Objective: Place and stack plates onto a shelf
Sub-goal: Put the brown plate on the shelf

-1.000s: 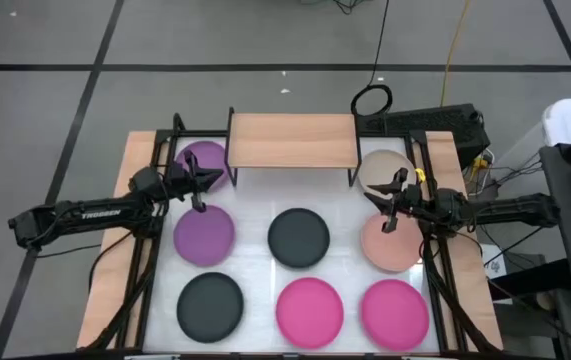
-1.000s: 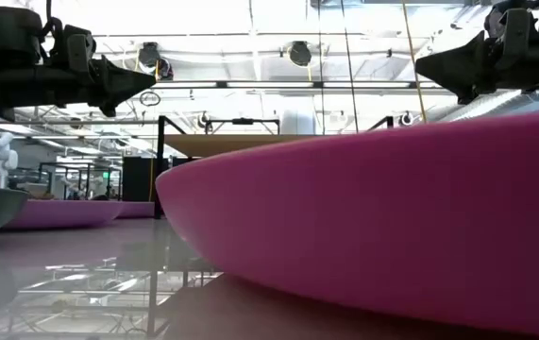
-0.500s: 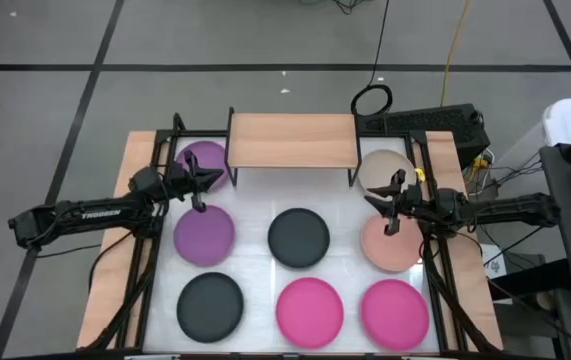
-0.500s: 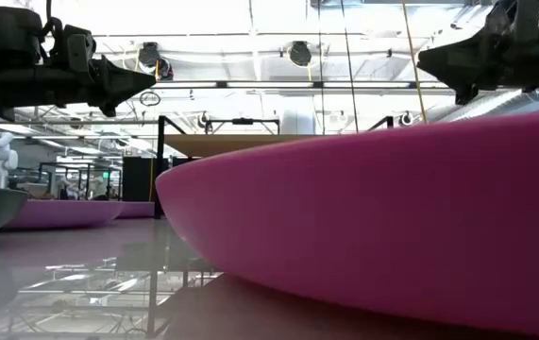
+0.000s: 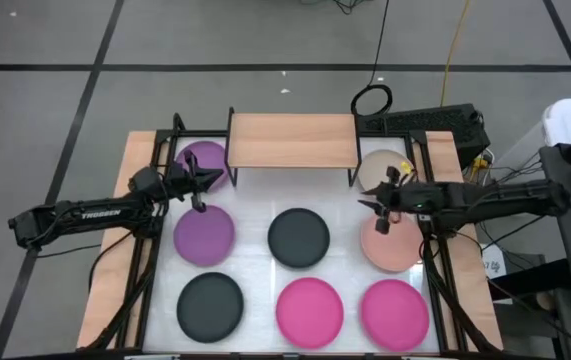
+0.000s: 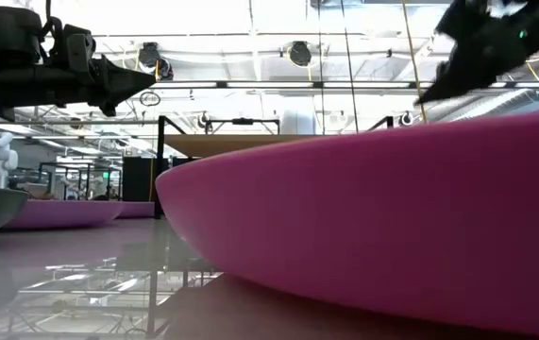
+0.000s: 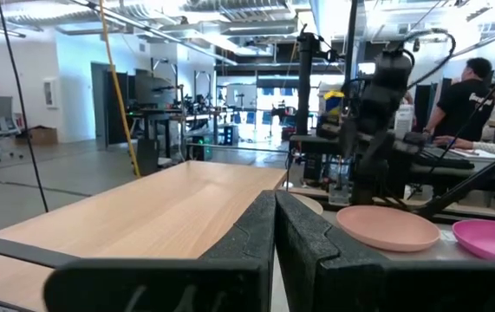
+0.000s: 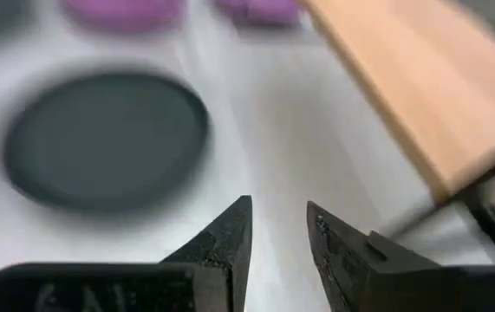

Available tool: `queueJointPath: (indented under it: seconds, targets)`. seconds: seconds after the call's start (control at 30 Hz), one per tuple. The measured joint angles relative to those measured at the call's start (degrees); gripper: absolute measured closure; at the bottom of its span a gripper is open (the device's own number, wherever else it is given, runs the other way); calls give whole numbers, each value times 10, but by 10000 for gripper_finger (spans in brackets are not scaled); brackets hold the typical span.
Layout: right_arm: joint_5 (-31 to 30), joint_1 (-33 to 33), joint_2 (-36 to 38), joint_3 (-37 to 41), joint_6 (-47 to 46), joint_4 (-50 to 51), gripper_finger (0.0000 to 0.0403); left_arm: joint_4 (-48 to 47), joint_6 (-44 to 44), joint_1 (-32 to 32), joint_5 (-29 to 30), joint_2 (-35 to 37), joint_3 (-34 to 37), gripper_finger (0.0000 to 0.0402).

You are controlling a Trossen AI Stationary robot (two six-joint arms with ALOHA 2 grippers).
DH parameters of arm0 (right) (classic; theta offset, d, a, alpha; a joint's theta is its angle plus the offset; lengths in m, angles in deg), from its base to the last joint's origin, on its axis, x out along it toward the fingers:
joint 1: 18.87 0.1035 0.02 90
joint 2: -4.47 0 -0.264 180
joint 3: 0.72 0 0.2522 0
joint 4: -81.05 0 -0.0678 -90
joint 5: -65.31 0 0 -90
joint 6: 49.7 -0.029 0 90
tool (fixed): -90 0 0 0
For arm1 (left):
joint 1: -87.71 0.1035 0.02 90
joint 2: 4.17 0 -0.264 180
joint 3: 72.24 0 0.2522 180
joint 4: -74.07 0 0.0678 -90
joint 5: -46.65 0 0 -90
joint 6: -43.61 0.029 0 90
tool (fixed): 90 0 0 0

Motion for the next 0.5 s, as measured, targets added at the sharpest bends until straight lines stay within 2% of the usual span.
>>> queueJointPath:
  seconds: [0.27, 0.4, 0.5]
  targets:
    - [-84, -1, -99, -8, -35, 72, 305, 0, 0, 0, 0, 0, 0, 387]
    - [-84, -16, -136, -8, -85, 85, 297, 0, 0, 0, 0, 0, 0, 387]
    - [-84, -40, -162, -8, -96, 100, 277, 0, 0, 0, 0, 0, 0, 387]
